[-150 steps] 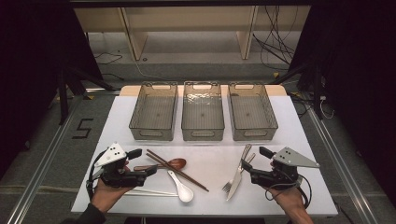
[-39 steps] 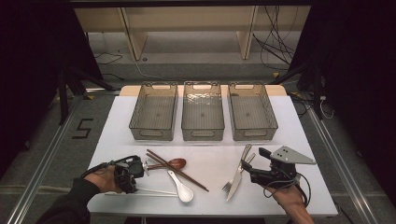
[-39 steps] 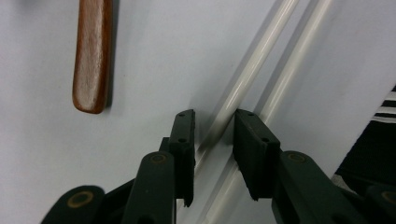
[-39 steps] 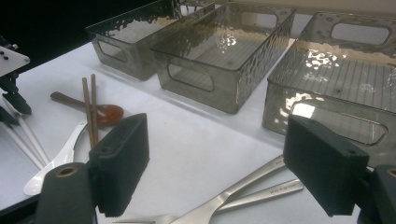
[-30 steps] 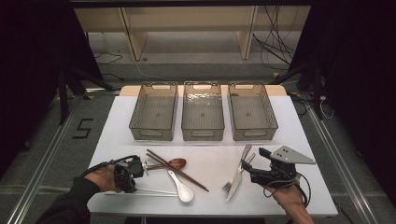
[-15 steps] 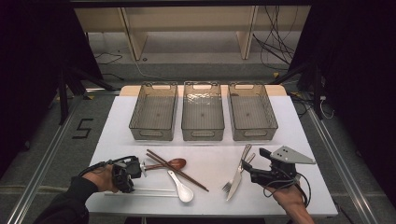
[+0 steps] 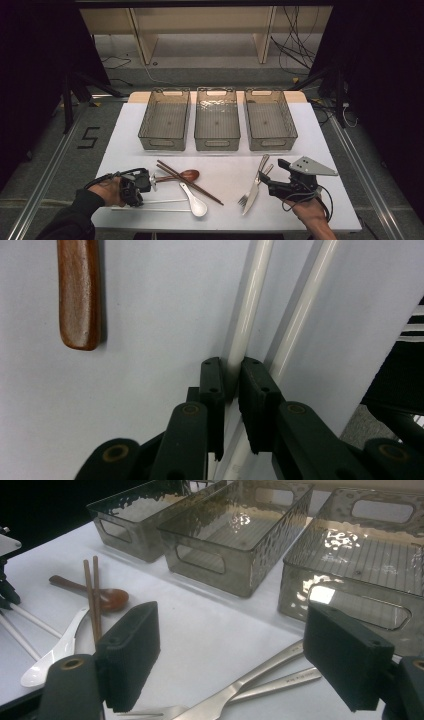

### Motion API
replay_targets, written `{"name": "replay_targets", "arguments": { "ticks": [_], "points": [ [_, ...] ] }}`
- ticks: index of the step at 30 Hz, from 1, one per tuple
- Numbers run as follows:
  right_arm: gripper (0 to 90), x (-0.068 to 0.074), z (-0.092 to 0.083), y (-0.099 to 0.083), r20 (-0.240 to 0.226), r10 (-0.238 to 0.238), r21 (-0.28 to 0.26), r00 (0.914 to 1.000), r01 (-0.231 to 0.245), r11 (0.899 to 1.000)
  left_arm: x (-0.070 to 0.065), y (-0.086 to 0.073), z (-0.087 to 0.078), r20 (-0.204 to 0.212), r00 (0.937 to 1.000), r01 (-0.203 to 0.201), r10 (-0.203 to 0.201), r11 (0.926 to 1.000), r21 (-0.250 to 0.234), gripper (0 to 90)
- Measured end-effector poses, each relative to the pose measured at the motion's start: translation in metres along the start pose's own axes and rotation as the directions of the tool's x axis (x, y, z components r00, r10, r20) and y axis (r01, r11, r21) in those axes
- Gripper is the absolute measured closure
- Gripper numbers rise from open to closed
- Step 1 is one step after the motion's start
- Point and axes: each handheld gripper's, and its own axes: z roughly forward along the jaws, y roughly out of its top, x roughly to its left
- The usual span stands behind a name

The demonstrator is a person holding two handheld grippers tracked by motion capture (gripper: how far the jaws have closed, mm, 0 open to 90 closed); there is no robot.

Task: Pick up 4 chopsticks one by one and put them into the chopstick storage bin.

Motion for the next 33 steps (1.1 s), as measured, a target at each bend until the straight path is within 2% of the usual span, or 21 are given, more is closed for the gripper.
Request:
{"name": "replay_targets", "arguments": {
  "ticks": [2, 18, 23, 29, 33],
  "points": [
    [23.8, -0.0001, 0.0, 0.0, 0.0, 0.0, 0.0, 1.0, 0.0, 1.0, 0.0005, -0.0001, -0.0004, -0.002, 0.9999, -0.017, 0.017, 0.9998, 0.004, 80.9],
    [23.9, -0.0002, 0.0002, -0.0001, 0.001, -0.001, 0.003, 1.0, 0.001, 1.0, -0.0004, -0.0018, -0.0002, 0.006, 0.9998, -0.019, 0.019, 0.9998, -0.003, 83.7],
    [23.9, -0.0002, 0.0003, -0.0002, 0.001, -0.001, 0.005, 1.0, 0.001, 1.0, -0.0002, -0.0012, -0.0022, -0.009, 0.9993, -0.036, 0.036, 0.9993, 0.007, 84.0],
    [23.9, -0.0001, 0.0003, -0.0002, 0.001, -0.001, 0.006, 1.0, 0.001, 1.0, -0.0003, -0.0012, -0.004, -0.009, 0.9994, -0.032, 0.033, 0.9993, 0.02, 84.2],
    [23.9, -0.0001, 0.0003, -0.0002, 0.002, -0.001, 0.006, 1.0, 0.001, 1.0, 0.0005, -0.0037, -0.0055, -0.01, 0.9998, -0.016, 0.016, 0.9998, 0.014, 84.3]
  ]
}}
